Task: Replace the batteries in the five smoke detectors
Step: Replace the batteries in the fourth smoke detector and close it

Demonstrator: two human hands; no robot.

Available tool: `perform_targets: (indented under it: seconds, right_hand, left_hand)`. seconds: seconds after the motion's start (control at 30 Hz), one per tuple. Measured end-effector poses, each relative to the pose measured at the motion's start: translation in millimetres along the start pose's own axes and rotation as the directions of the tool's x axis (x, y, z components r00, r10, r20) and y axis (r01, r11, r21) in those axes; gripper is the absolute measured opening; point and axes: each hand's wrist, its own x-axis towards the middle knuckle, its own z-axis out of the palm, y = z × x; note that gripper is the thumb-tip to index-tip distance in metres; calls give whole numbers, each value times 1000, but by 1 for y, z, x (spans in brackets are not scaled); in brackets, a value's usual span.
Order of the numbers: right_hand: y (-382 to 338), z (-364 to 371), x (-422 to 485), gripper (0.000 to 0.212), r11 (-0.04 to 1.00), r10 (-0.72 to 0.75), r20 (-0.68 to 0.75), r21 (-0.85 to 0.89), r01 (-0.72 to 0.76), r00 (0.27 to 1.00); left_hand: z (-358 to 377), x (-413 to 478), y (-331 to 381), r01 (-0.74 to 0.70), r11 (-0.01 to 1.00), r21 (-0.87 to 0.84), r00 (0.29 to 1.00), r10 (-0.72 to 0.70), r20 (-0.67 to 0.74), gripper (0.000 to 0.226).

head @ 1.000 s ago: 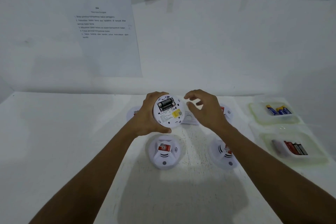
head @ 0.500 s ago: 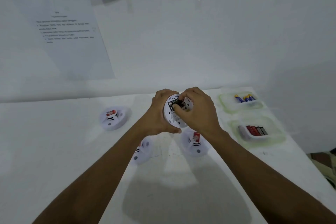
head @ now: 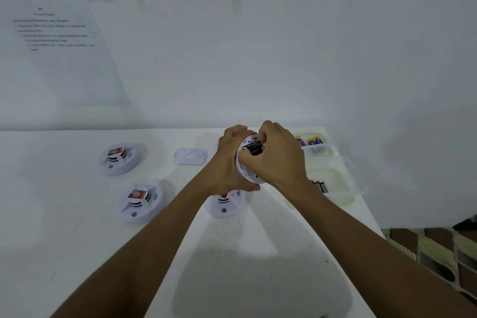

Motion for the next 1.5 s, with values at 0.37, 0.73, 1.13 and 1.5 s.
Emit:
perform_targets:
  seconds: [0.37, 0.73, 1.13, 1.5]
  right_hand:
    - [27, -16, -6, 39, 994, -31, -6, 103, 31, 1000]
    - [64, -10, -7, 23, 915, -271, -109, 281, 291, 956]
    - [90, -50, -9, 21, 916, -142, -212, 343, 210, 967]
    - [166, -81, -8, 16, 877, 84, 345, -471, 96, 935]
  left_hand:
    - [19, 12, 7, -6, 999, 39, 1000, 6, 0, 101]
    - [27, 17, 19, -89, 996, -4, 996, 89, -9, 93]
    - [43, 24, 11, -59, 997, -46, 998, 58, -14, 98]
    - [54, 27, 21, -43, 996, -76, 998, 46, 35, 106]
